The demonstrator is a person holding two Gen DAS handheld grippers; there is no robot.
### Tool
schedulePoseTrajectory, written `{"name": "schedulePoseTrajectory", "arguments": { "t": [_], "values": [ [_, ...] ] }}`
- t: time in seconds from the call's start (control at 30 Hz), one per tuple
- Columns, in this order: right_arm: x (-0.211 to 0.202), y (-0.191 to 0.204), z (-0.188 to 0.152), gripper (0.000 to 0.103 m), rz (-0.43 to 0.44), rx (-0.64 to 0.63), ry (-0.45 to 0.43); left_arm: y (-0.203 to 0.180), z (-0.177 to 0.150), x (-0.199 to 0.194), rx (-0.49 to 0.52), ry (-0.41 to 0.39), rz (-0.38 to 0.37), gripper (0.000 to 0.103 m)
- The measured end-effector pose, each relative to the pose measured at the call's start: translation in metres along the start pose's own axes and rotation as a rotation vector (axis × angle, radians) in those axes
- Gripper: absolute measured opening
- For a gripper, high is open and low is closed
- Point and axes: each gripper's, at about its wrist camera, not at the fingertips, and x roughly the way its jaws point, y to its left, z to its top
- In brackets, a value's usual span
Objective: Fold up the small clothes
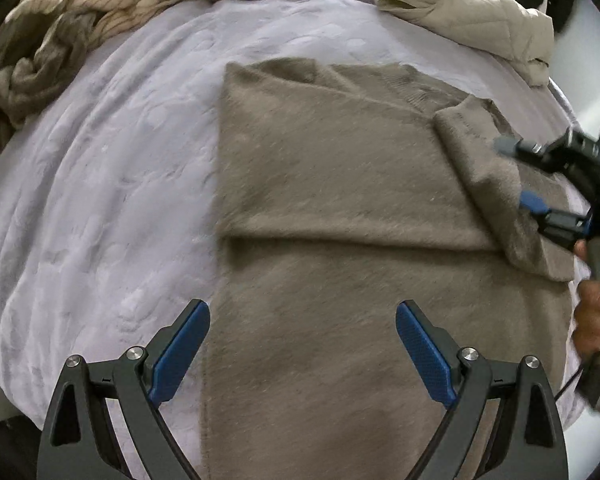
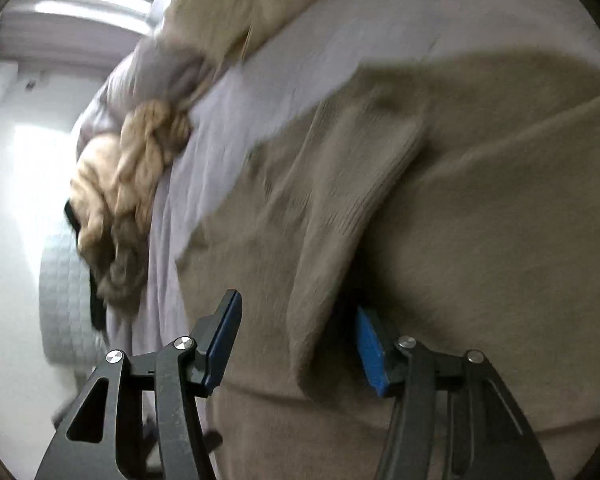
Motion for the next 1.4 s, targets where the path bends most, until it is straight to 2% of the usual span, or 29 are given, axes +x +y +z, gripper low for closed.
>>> {"name": "schedulePoseTrajectory", "arguments": {
  "t": [0.03,0.07,0.1,0.13,0.23,0.27,0.37,0.4,0.43,0.47,0.5,0.53,0.63,0.73,0.87,1.0,1.1,1.17,1.23,1.27,1.3,1.33,1.4],
  "values": [
    [-0.005,0.0,0.006,0.058,-0.012,0.016,-0.014,0.003,-0.002,0.0,-0.003,0.003,-0.006,0.095],
    [-0.006,-0.001,0.014,0.052,-0.02,0.04,-0.031,0.007,-0.004,-0.001,-0.007,0.004,-0.012,0.095],
    [-0.01,0.0,0.022,0.024,-0.022,0.042,-0.038,0.007,-0.006,-0.003,-0.008,0.001,-0.015,0.095],
    [-0.01,0.007,0.029,0.011,-0.032,0.022,-0.041,0.009,-0.007,-0.005,-0.01,-0.003,-0.021,0.095],
    [-0.007,0.059,0.025,0.011,-0.077,-0.264,-0.034,0.016,-0.01,-0.01,-0.024,-0.011,-0.039,0.095],
    [0.003,0.083,0.012,0.011,-0.11,-0.418,0.012,0.02,-0.011,-0.012,-0.03,-0.012,-0.042,0.095],
    [0.036,0.121,-0.028,0.012,-0.199,-0.728,0.133,0.029,-0.016,-0.012,-0.042,-0.005,-0.033,0.095],
    [0.05,0.128,-0.047,0.017,-0.237,-0.835,0.183,0.034,-0.017,-0.012,-0.052,-0.002,-0.027,0.095],
    [0.057,0.13,-0.059,0.029,-0.263,-0.888,0.212,0.037,-0.017,-0.012,-0.06,-0.001,-0.025,0.095],
    [0.066,0.129,-0.073,0.037,-0.298,-0.945,0.247,0.04,-0.017,-0.011,-0.071,-0.002,-0.024,0.095],
    [0.069,0.123,-0.083,0.051,-0.31,-0.963,0.262,0.043,-0.016,-0.012,-0.081,-0.004,-0.023,0.095],
    [0.067,0.12,-0.088,0.057,-0.312,-0.96,0.265,0.045,-0.016,-0.013,-0.088,-0.006,-0.025,0.095],
    [0.042,0.096,-0.08,0.062,-0.282,-0.798,0.236,0.046,-0.009,-0.014,-0.106,-0.013,-0.053,0.095],
    [-0.007,0.048,-0.061,0.064,-0.201,-0.483,0.167,0.037,-0.001,-0.015,-0.104,-0.027,-0.079,0.095],
    [-0.079,-0.046,-0.056,0.064,-0.126,-0.034,0.023,0.019,0.029,-0.011,-0.079,-0.066,-0.118,0.095],
    [-0.122,-0.121,-0.062,0.064,-0.108,0.242,-0.089,0.002,0.066,0.014,-0.059,-0.043,-0.18,0.095],
    [-0.135,-0.152,-0.061,0.064,-0.039,0.371,-0.154,-0.008,0.085,0.038,-0.047,0.007,-0.21,0.094],
    [-0.135,-0.165,-0.058,0.064,0.013,0.429,-0.172,-0.011,0.087,0.044,-0.037,0.019,-0.22,0.083],
    [-0.129,-0.168,-0.057,0.064,0.021,0.449,-0.173,-0.016,0.09,0.048,-0.008,0.03,-0.186,0.047],
    [-0.127,-0.169,-0.056,0.063,0.016,0.449,-0.17,-0.017,0.089,0.048,0.006,0.026,-0.194,0.035],
    [-0.126,-0.168,-0.054,0.043,0.005,0.448,-0.166,-0.017,0.089,0.046,0.009,0.03,-0.23,0.018],
    [-0.127,-0.167,-0.052,0.008,-0.016,0.44,-0.155,-0.018,0.089,0.041,0.002,0.031,-0.248,0.018],
    [-0.135,-0.161,-0.048,0.007,-0.013,0.413,-0.162,-0.02,0.086,0.025,0.024,-0.012,-0.26,0.018]
  ]
}}
